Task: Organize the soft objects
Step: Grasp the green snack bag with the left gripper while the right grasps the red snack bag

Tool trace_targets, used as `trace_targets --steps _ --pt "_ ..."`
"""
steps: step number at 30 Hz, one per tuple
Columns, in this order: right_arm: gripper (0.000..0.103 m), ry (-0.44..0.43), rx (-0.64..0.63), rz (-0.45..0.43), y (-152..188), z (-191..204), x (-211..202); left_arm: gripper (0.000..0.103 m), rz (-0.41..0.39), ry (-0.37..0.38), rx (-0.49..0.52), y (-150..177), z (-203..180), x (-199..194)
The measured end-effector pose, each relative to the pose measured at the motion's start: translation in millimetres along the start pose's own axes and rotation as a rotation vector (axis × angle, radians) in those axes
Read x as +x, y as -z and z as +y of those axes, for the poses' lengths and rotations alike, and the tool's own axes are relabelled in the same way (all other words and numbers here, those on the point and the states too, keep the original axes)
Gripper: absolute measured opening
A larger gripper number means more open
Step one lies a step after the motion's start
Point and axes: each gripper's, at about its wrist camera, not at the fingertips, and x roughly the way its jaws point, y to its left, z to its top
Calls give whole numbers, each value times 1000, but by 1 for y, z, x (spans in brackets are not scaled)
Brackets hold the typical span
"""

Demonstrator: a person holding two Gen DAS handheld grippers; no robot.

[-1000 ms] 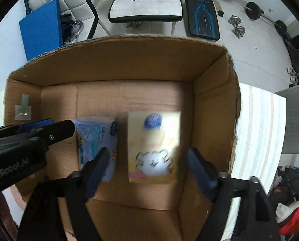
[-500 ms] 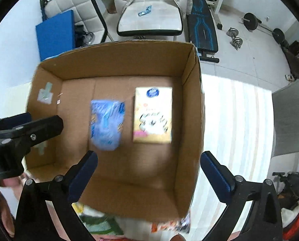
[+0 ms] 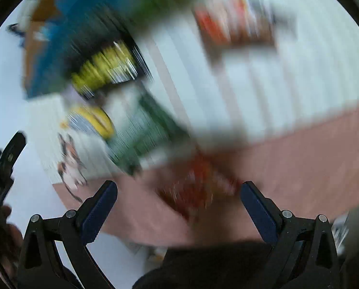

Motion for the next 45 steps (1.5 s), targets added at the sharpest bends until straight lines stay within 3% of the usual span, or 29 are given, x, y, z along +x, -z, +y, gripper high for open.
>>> trace_targets --steps 2,7,9,12,16,22,27,28,31,32,35,40,42,45 --pt "103 -34 80 38 10 -10 26 102 21 -24 25 15 -6 8" --pt "98 -42 228 34 15 -22 65 102 16 -46 59 27 -13 13" --pt "79 -36 242 42 15 -24 74 102 6 -45 80 27 -19 16" --pt "64 -19 241 33 20 -30 76 102 0 -23 145 26 -36 20" --pt "56 -1 167 32 17 -43 62 102 8 70 246 21 -64 18" --pt "53 147 1 18 -12 -68 22 102 101 239 403 8 -116 39" --pt "53 241 -137 6 -23 -62 2 102 150 227 506 0 -160 62" --pt "54 243 -140 0 -25 -61 -1 97 168 234 497 -3 -164 66" --pt "56 261 -144 -28 -31 -56 -10 54 250 295 405 -8 -162 75" --pt "56 270 -149 -34 -31 -54 -12 47 300 314 343 -8 -158 78" --pt "56 284 -161 -27 -37 -52 -16 42 400 356 170 -1 -141 86" --pt "56 327 -189 -16 -18 -19 13 42 553 552 -161 25 -108 96" --pt "53 349 -216 -22 -12 -12 18 42 574 599 -225 33 -103 97" --pt "52 387 -285 -25 -5 5 25 42 569 595 -236 36 -105 97"
